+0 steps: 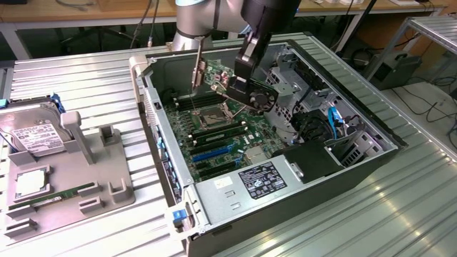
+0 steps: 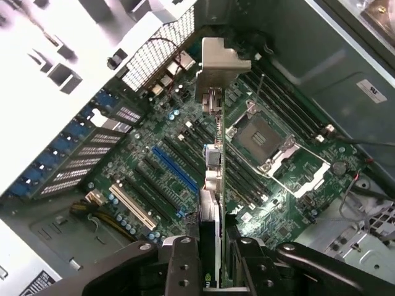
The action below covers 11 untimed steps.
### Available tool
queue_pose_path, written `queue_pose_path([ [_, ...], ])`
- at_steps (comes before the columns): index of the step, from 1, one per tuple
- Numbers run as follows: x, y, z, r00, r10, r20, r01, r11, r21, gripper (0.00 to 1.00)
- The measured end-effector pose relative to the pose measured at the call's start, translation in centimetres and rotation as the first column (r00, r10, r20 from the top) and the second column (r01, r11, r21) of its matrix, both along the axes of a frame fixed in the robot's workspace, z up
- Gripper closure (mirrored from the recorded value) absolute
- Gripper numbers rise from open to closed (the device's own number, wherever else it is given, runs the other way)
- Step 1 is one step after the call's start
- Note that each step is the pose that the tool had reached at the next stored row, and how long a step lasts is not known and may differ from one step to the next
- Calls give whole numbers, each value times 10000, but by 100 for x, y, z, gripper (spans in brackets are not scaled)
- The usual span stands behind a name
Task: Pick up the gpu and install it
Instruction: 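Insert the gpu into the slot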
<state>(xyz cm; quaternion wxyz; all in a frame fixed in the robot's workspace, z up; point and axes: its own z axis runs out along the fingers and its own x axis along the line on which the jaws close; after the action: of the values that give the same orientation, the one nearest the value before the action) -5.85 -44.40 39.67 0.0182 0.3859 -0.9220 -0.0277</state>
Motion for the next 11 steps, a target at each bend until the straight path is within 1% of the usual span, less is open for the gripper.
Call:
queue_pose_path([
  [3, 0, 0, 0, 9986, 534, 15, -534, 9986, 4, 74],
  [4, 0, 0, 0, 9969, 785, 22, -785, 9969, 13, 74],
  [6, 0, 0, -1, 9936, 1126, 35, -1126, 9936, 34, 74],
  [9, 0, 0, -1, 9852, 1712, 89, -1714, 9851, 168, 74],
  [11, 0, 0, 0, 9801, 1980, 117, -1982, 9799, 231, 74],
])
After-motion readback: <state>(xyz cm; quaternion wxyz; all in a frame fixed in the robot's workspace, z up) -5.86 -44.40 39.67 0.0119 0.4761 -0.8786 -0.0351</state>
